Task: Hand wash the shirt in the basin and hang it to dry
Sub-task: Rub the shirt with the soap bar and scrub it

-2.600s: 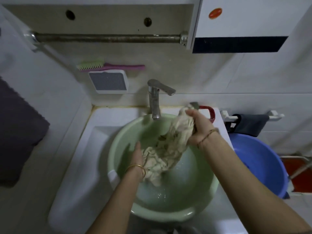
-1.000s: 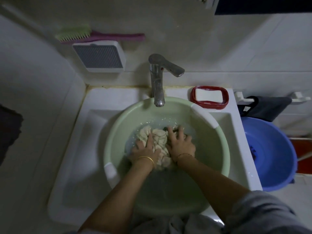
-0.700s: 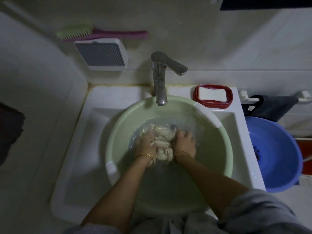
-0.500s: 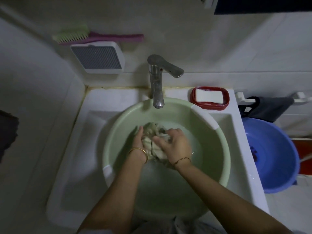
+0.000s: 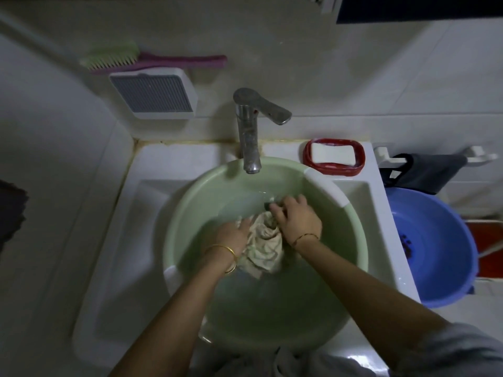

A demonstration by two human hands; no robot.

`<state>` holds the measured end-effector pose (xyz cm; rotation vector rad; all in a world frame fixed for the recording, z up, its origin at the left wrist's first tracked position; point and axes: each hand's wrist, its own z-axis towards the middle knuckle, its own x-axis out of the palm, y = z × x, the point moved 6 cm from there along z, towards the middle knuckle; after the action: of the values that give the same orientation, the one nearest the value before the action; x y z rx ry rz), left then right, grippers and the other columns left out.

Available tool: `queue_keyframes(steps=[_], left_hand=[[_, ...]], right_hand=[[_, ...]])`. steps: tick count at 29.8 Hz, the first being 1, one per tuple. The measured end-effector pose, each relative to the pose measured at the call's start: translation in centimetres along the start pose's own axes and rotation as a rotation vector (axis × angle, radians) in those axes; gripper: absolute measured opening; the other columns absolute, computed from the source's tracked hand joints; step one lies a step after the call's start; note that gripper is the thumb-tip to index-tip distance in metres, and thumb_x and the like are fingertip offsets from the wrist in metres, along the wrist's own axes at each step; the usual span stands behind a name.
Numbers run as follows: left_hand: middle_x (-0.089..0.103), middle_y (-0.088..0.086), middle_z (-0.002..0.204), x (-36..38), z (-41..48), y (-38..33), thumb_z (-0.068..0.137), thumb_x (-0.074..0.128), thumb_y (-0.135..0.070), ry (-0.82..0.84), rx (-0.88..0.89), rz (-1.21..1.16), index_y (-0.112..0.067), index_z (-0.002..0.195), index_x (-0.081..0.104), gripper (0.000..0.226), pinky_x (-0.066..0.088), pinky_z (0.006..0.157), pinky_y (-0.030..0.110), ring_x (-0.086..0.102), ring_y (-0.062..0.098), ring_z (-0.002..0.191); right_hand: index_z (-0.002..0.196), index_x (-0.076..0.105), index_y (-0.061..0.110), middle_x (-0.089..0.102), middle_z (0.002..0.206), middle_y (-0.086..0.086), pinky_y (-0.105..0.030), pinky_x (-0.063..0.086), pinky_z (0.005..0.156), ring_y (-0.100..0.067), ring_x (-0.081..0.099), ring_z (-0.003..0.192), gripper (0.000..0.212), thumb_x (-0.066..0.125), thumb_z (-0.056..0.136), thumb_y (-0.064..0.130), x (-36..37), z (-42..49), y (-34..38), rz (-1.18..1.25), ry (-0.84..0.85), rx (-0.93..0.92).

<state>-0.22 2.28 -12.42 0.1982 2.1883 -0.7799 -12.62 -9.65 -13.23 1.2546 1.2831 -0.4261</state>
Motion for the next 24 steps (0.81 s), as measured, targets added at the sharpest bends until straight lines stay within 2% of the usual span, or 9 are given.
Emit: queue_keyframes(steps=[2,4,6,9,11,15,18,20,24], left_hand=[[0.047,0.018,0.135,-0.3,0.3,1.8,0.094,0.037,-0.049,0.003,-0.049,0.300,-0.015,0.131,0.045,0.051,0.044,0.096,0.038,0.051,0.035,0.119],[0.014,0.022,0.150,0.8,0.2,2.5,0.096,0.035,-0.044,0.087,-0.087,0.609,-0.024,0.149,0.008,0.063,0.038,0.102,0.049,0.033,0.042,0.131],[-0.010,0.021,0.154,2.4,0.1,0.8,0.093,0.041,-0.041,0.077,0.067,0.843,-0.027,0.149,-0.013,0.079,0.022,0.106,0.064,0.007,0.047,0.139],[-0.010,0.016,0.156,4.8,0.3,-0.1,0.086,0.051,-0.040,0.112,0.231,0.892,-0.018,0.147,-0.021,0.096,0.000,0.111,0.065,-0.006,0.039,0.143],[-0.010,0.017,0.156,6.2,0.6,1.8,0.090,0.047,-0.040,0.174,0.156,0.935,-0.012,0.146,-0.021,0.093,-0.002,0.111,0.063,-0.004,0.038,0.144],[-0.006,0.026,0.154,7.6,-0.8,2.7,0.092,0.044,-0.042,0.348,0.147,0.987,-0.009,0.149,-0.009,0.084,0.002,0.112,0.062,0.002,0.043,0.142],[0.022,0.017,0.150,5.4,-0.5,0.8,0.084,0.058,-0.033,0.454,0.198,0.725,-0.020,0.145,0.025,0.071,0.024,0.112,0.048,0.023,0.038,0.137],[0.045,0.011,0.137,4.2,0.5,0.2,0.089,0.053,-0.032,0.488,0.181,0.503,-0.018,0.132,0.047,0.045,0.038,0.096,0.033,0.044,0.030,0.123],[0.054,0.017,0.128,2.4,1.8,0.5,0.098,0.033,-0.038,0.217,0.089,0.412,-0.008,0.122,0.046,0.041,0.039,0.092,0.035,0.052,0.034,0.116]], right_hand=[[0.118,0.049,0.020,0.042,0.123,-0.010,-0.042,0.050,0.079,-0.035,0.056,0.099,0.037,0.035,0.097,0.047,1.2,0.5,-2.1,-0.100,0.104,0.074],[0.133,0.037,0.023,0.033,0.137,-0.011,-0.043,0.051,0.076,-0.037,0.057,0.101,0.039,0.031,0.100,0.042,2.5,0.4,-2.8,-0.202,0.195,0.121],[0.147,0.014,0.024,0.019,0.148,-0.014,-0.044,0.051,0.075,-0.040,0.054,0.109,0.050,0.032,0.101,0.030,4.5,-0.8,-2.0,-0.310,0.268,0.110],[0.150,0.003,0.018,0.000,0.156,-0.015,-0.048,0.052,0.081,-0.046,0.037,0.125,0.055,0.027,0.101,0.015,8.0,-2.7,-0.3,-0.522,0.378,-0.145],[0.149,0.007,0.022,0.006,0.153,-0.012,-0.044,0.052,0.074,-0.044,0.034,0.124,0.053,0.029,0.101,0.025,8.1,-2.3,-0.5,-0.618,0.386,-0.246],[0.139,0.027,0.022,0.026,0.142,-0.014,-0.043,0.051,0.079,-0.037,0.038,0.120,0.048,0.044,0.095,0.024,5.1,-0.6,-1.4,-0.506,0.317,-0.003],[0.130,0.047,0.018,0.037,0.137,-0.013,-0.046,0.041,0.097,-0.035,0.039,0.123,0.052,0.051,0.086,0.045,5.3,-0.3,-0.1,-0.391,0.491,0.021],[0.110,0.061,0.016,0.055,0.121,-0.011,-0.038,0.043,0.092,-0.030,0.051,0.110,0.053,0.050,0.079,0.058,4.2,0.1,0.4,-0.198,0.554,0.098],[0.106,0.063,0.003,0.061,0.099,-0.010,-0.024,0.043,0.076,-0.018,0.053,0.090,0.033,0.063,0.085,0.028,2.1,-0.5,0.7,0.294,0.693,0.121]])
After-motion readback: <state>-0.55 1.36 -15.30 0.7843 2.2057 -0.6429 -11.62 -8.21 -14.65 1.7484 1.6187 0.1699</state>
